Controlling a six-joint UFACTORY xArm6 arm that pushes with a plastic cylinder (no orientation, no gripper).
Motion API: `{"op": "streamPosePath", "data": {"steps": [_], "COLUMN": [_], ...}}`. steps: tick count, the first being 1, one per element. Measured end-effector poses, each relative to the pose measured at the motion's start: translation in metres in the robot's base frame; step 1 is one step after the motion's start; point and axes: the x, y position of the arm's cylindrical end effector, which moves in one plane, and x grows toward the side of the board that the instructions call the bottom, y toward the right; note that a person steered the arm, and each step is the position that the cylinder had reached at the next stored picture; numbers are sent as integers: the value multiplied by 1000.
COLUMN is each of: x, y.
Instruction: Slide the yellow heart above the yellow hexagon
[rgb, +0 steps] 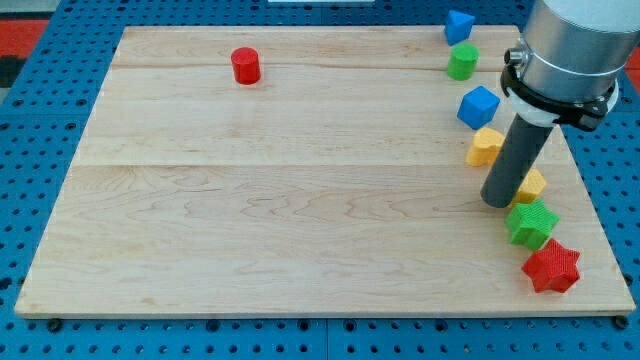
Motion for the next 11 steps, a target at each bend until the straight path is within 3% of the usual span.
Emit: {"op": "streamPosePath", "data": {"steps": [2,5,10,11], "x": [0,-80,-58,-85], "y": [-43,-42,5,-66]}}
